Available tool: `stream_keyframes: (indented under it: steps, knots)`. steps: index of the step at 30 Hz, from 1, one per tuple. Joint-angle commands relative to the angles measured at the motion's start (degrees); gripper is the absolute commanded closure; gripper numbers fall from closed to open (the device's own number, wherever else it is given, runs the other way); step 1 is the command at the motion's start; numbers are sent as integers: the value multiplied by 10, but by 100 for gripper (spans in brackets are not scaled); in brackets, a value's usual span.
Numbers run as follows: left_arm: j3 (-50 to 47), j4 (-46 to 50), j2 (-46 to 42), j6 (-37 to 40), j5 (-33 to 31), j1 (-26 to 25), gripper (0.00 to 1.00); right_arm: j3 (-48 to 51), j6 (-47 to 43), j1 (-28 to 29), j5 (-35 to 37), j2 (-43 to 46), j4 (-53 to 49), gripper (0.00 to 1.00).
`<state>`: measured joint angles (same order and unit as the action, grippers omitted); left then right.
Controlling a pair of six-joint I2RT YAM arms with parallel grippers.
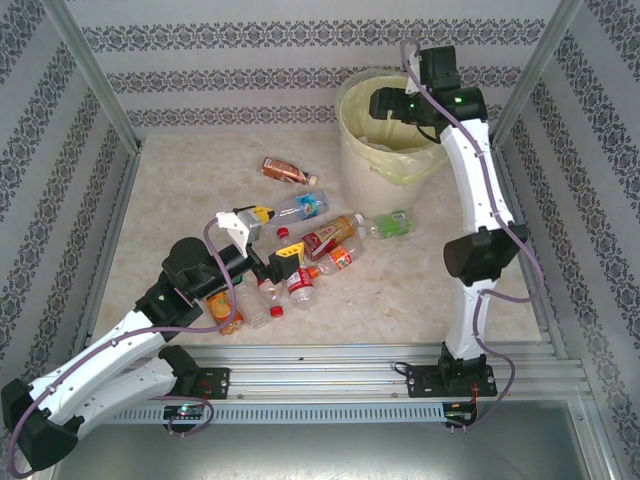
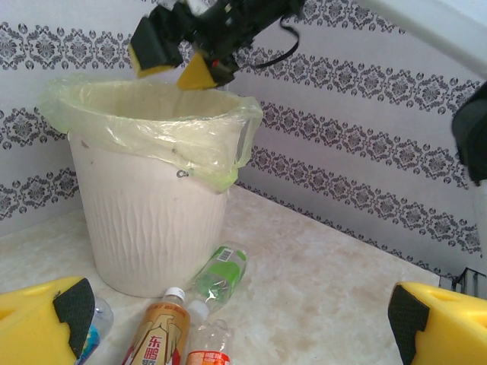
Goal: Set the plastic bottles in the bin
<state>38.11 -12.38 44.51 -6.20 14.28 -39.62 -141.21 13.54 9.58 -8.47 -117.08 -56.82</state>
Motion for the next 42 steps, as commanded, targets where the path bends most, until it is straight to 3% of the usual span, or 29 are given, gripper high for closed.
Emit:
stream_keyframes:
  steps: [1, 8, 11, 19, 24, 31, 42]
  knots:
    - [9, 12, -8, 24, 5, 9, 0, 32, -4, -4, 2, 71, 19, 9]
    - [30, 68, -5, 70, 36, 9, 0, 142, 4, -3, 18, 187, 24, 9]
    - [35, 81, -3, 81, 46, 9, 0, 233, 26, -3, 21, 256, 48, 9]
    - [52, 116, 13, 101, 85, 9, 0, 505, 132, 6, -2, 451, 119, 12]
    - [64, 139, 29, 110, 92, 9, 0, 639, 225, 21, -2, 527, 139, 13]
    - [79, 171, 45, 122, 73, 9, 0, 798, 316, 92, 29, 573, 219, 12]
    - [125, 230, 124, 109, 37, 9, 0, 973, 458, 203, 55, 528, 452, 11]
